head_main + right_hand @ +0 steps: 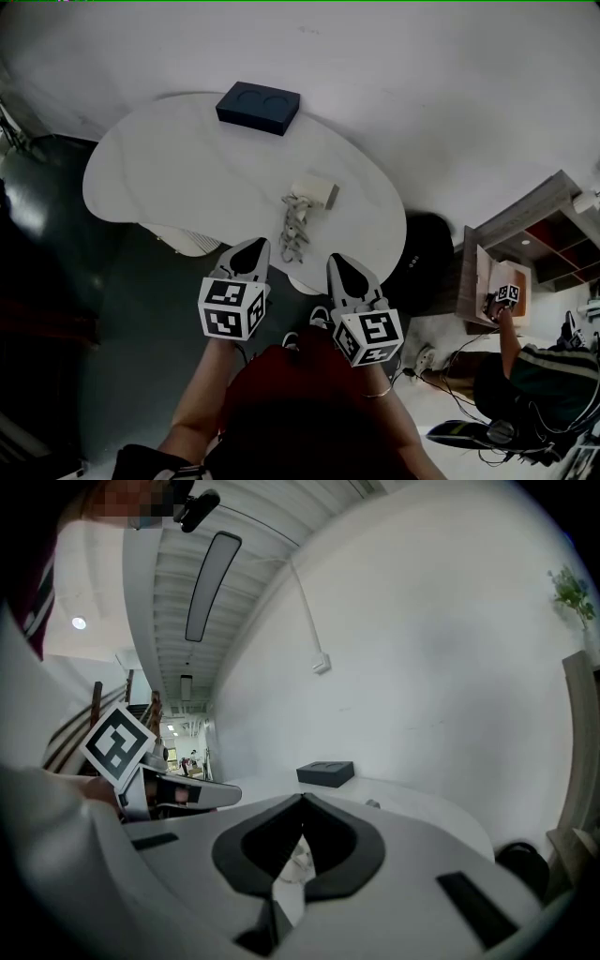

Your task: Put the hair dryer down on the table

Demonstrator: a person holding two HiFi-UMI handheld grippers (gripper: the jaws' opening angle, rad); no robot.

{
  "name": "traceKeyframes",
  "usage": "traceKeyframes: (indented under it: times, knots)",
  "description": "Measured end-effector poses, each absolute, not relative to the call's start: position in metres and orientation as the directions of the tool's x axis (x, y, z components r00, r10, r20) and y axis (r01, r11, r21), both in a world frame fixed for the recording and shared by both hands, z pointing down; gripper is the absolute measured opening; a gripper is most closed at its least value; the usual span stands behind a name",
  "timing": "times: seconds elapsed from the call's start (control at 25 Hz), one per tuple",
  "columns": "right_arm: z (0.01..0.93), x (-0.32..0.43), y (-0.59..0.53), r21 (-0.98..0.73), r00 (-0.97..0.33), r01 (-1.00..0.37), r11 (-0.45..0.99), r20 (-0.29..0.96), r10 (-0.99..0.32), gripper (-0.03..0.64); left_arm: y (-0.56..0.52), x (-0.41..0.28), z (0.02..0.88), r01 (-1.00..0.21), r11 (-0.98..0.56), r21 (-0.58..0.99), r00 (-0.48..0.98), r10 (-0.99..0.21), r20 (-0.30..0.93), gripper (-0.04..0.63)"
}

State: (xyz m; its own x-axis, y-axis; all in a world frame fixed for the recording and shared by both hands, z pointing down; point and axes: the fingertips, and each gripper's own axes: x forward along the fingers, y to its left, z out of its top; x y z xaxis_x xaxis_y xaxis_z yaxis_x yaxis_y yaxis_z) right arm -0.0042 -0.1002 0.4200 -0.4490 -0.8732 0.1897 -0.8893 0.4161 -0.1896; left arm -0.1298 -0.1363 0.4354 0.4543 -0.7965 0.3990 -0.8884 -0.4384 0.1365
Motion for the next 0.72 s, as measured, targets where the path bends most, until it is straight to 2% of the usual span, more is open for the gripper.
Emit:
traceKeyframes:
  times: [0.72]
  knots:
    - [0.420, -0.013, -0.079, -0.151, -0.461, -0.887, 0.437, 0.206, -0.863, 0.015, -0.114, -0.142, 0.422, -0.891, -0.436, 0.126, 0.452, -0.824, 0.342, 0.022]
